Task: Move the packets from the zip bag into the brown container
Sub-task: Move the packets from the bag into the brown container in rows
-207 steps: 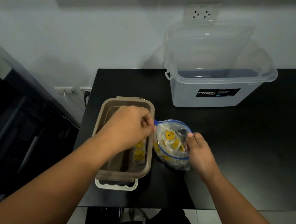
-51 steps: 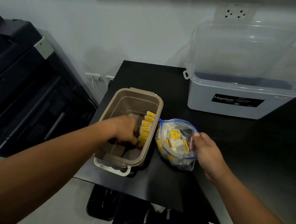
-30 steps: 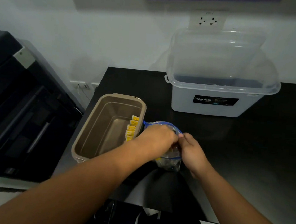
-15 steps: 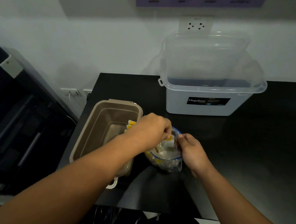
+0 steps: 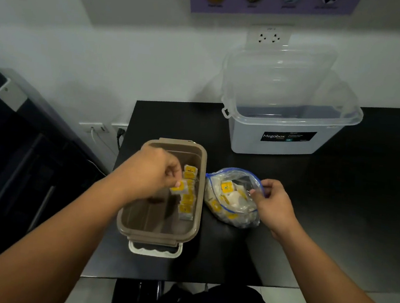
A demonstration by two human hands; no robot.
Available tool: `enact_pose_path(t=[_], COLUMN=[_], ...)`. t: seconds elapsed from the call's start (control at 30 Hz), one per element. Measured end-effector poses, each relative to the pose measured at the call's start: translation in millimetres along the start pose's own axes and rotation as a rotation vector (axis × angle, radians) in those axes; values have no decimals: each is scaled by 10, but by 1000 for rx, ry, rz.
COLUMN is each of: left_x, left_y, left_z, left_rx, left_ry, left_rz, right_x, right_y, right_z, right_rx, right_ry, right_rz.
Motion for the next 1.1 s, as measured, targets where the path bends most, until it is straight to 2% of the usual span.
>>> enact_pose_path(t=[0.2,0.3,0.4,0.6,0.83,1.1], left_x=[502,684,770,794,801,586], left_y=[-117,-180,-220,-302,-271,-200], left_z=[201,219,192,100,34,-15], left_rx=[-15,15,40,15,-9,-51], left_ry=[-55,-130,-202,-301,-313,-264], left_rz=[252,297,296,251,251,168], right_x=[-6,2,57,138,159,124], right_y=[115,168,240,289,272,257], right_z=[-125,-158,-145,-122,-95,-19], right_rx=[137,244,309,245,373,391], right_ry=[92,7,-83,-155,-512,-531], right_rz=[-162,-113,-35,-117,-95,-65])
Point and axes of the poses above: each hand's wrist, its own y-axis away from the middle knuckle, its own x-axis out of the palm, z = x × y, the point moved 1 cm from there along -y, towards the middle knuckle, and after that the axes turned 3 degrees about -x, right-handed, at the moved point
